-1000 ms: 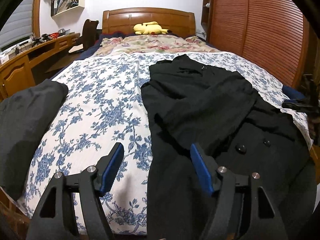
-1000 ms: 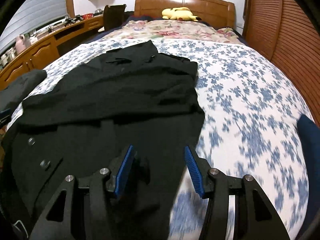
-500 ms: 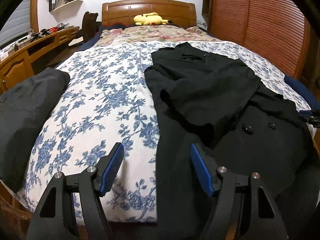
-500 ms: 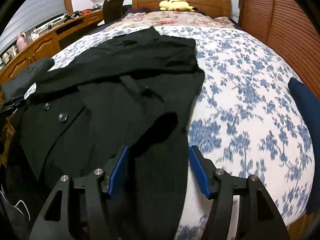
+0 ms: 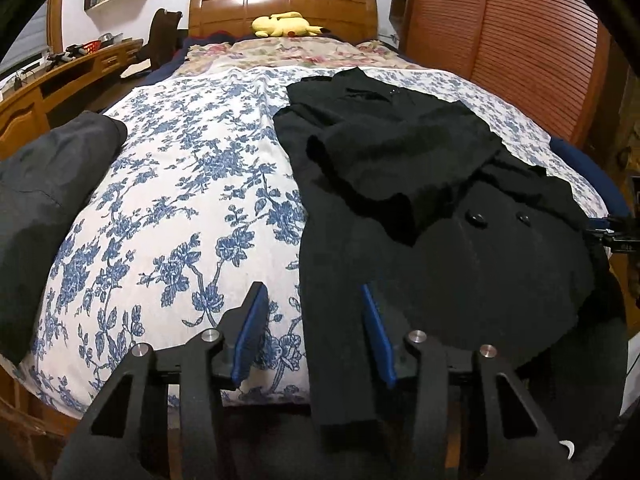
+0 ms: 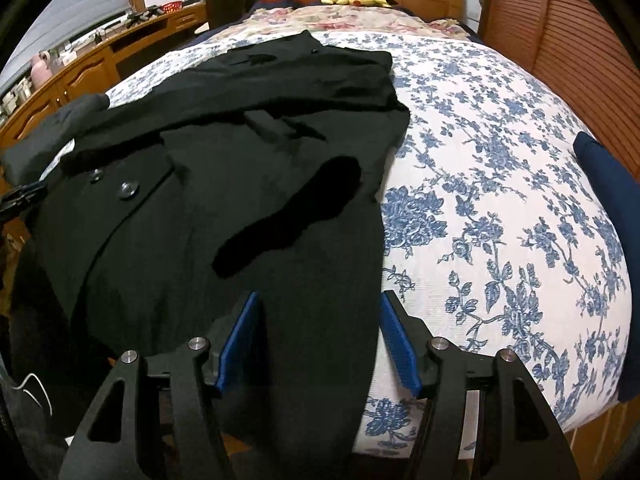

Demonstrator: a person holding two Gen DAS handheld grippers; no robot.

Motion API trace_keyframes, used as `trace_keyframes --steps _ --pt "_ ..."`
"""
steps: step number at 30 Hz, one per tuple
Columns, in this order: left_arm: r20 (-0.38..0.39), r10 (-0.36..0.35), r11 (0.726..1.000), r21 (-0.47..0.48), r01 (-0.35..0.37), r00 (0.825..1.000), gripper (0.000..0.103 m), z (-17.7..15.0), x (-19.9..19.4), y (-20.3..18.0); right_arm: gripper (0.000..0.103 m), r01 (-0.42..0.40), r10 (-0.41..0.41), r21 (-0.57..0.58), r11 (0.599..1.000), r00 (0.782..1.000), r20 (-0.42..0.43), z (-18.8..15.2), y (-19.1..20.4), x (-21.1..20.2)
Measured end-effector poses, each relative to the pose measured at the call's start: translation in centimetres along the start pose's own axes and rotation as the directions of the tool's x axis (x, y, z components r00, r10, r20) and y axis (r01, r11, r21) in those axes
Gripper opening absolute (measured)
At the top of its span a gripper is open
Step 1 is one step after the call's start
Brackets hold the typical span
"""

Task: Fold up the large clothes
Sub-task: 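Close both grippers on the coat hem, then lift the hem with both grippers and fold it toward the collar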

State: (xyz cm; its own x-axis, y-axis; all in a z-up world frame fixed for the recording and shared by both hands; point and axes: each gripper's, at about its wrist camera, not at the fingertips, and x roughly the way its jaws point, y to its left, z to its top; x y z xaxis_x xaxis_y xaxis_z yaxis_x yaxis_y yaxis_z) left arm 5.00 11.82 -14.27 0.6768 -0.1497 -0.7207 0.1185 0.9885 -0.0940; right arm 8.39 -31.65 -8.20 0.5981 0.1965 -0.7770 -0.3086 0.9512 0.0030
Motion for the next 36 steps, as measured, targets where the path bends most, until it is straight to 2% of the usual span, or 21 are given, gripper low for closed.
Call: trace_keyframes --steps 8,10,12,14,15,17,22,27,31,36 --pt "-0.031 -0.032 0.999 0.012 0.032 0.999 0.048 -0.4 -0.1 -0.4 0.063 -0.043 0.042 -0.027 0.999 0.999 -0.018 -0.3 0.9 0.2" --pt "-0.04 -0.036 0.999 0.011 0.036 0.999 0.048 -0.6 -0.2 -0.3 0.053 -0.06 0.059 -0.029 0.998 0.998 -0.023 -0.3 1.0 0.2" --pt "-0.049 -0.042 0.999 0.007 0.042 0.998 0.048 -0.6 -0.3 -0.3 0.03 -0.071 0.07 -0.034 0.997 0.997 -0.028 -0.1 1.1 0.1" --pt "-0.056 -0.053 0.998 0.014 0.054 0.997 0.027 -0.5 -0.5 -0.5 0.018 -0.079 0.078 -0.038 0.996 0.997 -0.03 0.1 1.1 0.1" --pt "-0.059 -0.057 0.998 0.016 0.058 0.997 0.02 -0.5 -0.5 -0.6 0.015 -0.085 0.084 -0.035 0.996 0.996 -0.029 0.3 1.0 0.1" --pt "-0.056 -0.058 0.998 0.027 0.059 0.997 0.013 -0.2 -0.9 -0.8 0.009 -0.107 0.107 -0.023 0.994 0.994 -0.017 0.6 0.6 0.0" --pt "-0.009 -0.055 0.998 0.035 0.055 0.998 0.006 1.0 -2.3 -1.1 0.005 -0.15 0.149 0.007 0.989 0.986 0.08 1.5 -0.3 -1.9" --pt "0.095 -0.055 0.998 0.037 0.052 0.994 0.005 3.4 -5.2 -1.7 0.004 -0.195 0.184 0.041 0.98 0.963 0.197 2.9 -1.2 -4.3" --pt "0.189 -0.054 0.996 0.075 0.04 0.98 0.005 6.0 -8.2 -3.2 0.004 -0.227 0.206 0.045 0.973 0.939 0.276 4.3 -1.5 -6.7" --pt "0.299 -0.064 0.993 0.113 0.031 0.952 0.004 8.6 -12.8 -4.5 0.004 -0.24 0.213 0.023 0.971 0.9 0.38 5.0 -1.5 -11.2"
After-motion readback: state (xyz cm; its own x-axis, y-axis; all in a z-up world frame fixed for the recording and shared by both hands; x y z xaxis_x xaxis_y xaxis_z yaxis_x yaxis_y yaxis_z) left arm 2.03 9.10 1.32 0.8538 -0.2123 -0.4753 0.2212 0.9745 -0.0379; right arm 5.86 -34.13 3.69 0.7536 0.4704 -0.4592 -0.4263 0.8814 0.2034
